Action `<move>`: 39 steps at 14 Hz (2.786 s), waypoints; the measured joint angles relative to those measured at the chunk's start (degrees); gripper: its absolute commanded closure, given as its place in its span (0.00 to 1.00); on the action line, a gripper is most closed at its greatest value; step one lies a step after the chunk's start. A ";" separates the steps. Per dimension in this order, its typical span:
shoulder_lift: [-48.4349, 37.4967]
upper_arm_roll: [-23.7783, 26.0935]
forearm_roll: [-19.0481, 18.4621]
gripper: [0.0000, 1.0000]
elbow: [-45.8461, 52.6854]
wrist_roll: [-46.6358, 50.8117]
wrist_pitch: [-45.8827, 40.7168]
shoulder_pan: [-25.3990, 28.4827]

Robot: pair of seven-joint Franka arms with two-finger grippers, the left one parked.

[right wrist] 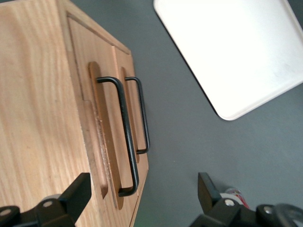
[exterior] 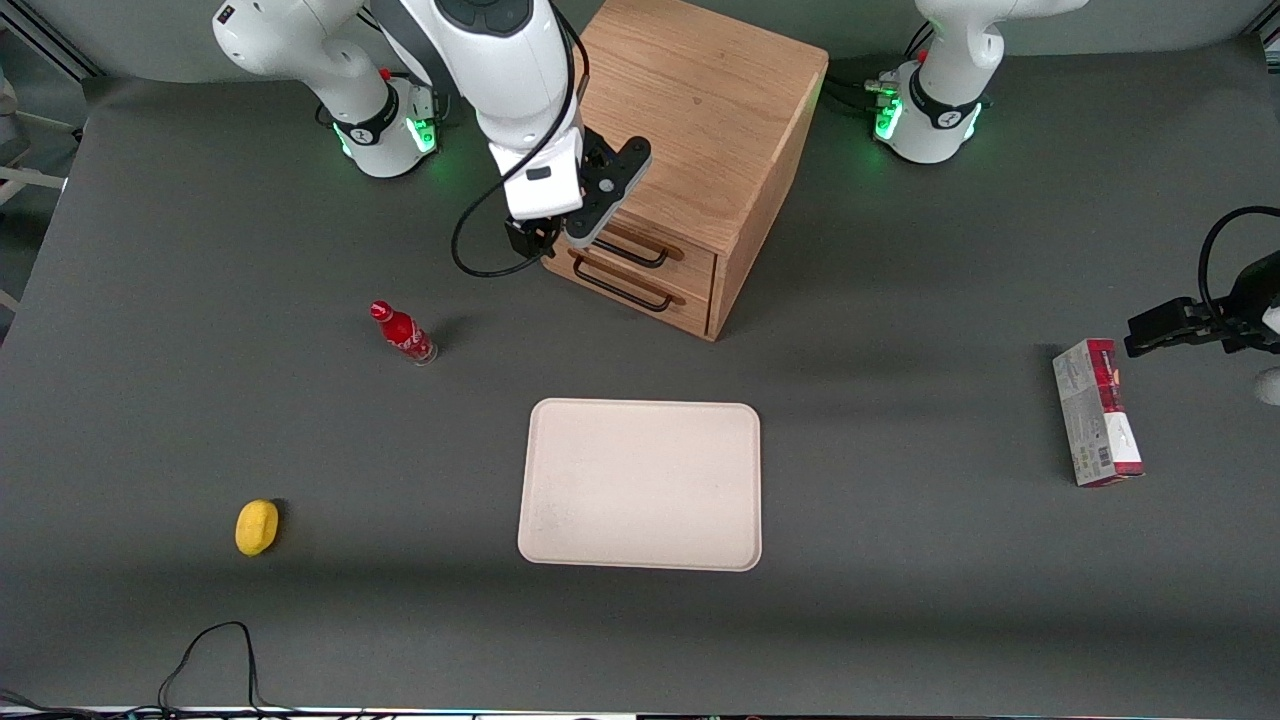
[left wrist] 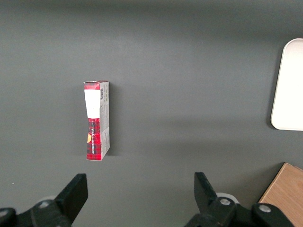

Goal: Open upper drawer

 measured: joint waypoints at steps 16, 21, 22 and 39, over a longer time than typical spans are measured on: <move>0.84 -1.39 8.07 0.00 -5.17 -8.95 3.28 -2.39; 1.24 -1.33 8.06 0.00 -8.44 -8.95 7.81 -1.24; 1.40 -1.33 8.06 0.00 -8.83 -8.95 8.51 -1.23; 5.87 -1.05 7.68 0.00 -10.29 -8.96 13.36 -1.10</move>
